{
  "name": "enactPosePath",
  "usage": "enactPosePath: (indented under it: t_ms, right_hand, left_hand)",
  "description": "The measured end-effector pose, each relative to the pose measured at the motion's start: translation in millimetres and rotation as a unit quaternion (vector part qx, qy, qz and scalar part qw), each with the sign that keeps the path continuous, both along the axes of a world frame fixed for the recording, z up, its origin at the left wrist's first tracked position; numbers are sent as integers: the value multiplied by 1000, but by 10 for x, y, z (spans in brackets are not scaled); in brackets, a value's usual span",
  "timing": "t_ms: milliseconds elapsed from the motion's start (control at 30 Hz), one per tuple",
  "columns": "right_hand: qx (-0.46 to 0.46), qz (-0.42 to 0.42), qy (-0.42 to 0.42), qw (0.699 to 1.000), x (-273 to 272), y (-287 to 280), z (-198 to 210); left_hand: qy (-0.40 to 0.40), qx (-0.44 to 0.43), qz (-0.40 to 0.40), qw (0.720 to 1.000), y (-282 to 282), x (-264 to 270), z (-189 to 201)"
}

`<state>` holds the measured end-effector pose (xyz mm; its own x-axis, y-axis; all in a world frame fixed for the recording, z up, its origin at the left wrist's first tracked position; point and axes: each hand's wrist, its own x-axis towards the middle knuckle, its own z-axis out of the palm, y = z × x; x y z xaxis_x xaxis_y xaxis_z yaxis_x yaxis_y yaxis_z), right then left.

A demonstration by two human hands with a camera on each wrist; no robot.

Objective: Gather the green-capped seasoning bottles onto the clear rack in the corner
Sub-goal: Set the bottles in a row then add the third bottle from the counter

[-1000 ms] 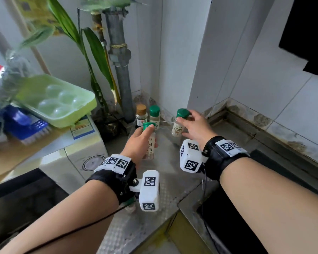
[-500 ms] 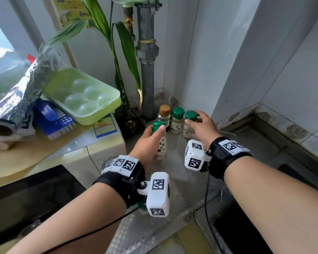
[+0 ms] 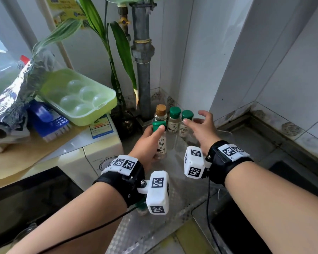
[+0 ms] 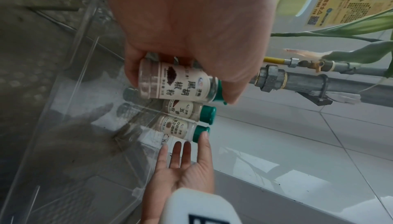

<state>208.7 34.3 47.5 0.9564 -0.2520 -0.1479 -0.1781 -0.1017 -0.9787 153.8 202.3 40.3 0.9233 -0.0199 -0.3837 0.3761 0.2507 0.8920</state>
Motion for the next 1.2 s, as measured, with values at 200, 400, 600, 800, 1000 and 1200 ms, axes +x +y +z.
enactPosePath:
  t_ms: [200,400,600,800,1000,1200]
  right_hand:
    - [-5,165,87,982,-329,-76,172]
    - [-34,283,119,951,-494,-169,103]
    - [-31,272,102,956,-502,-227,99]
    - [-41,109,79,990,-240,-401,-33]
    - [-119,61,64,989,-7,-429,-124]
    - [-158,58,67,983,108,-368,-179]
  left_hand:
    - [-4,-63,-47,997,-226,19,60]
    - [-11,-74,-101,992,-413,-41,153]
    - [0,-10,-82,997,-430,-65,173]
    - [39,37,-8,999,-250,-82,138]
    - [61,48,21,997,-68,-172,139]
    - [68,60,-6,996,9,-258,166]
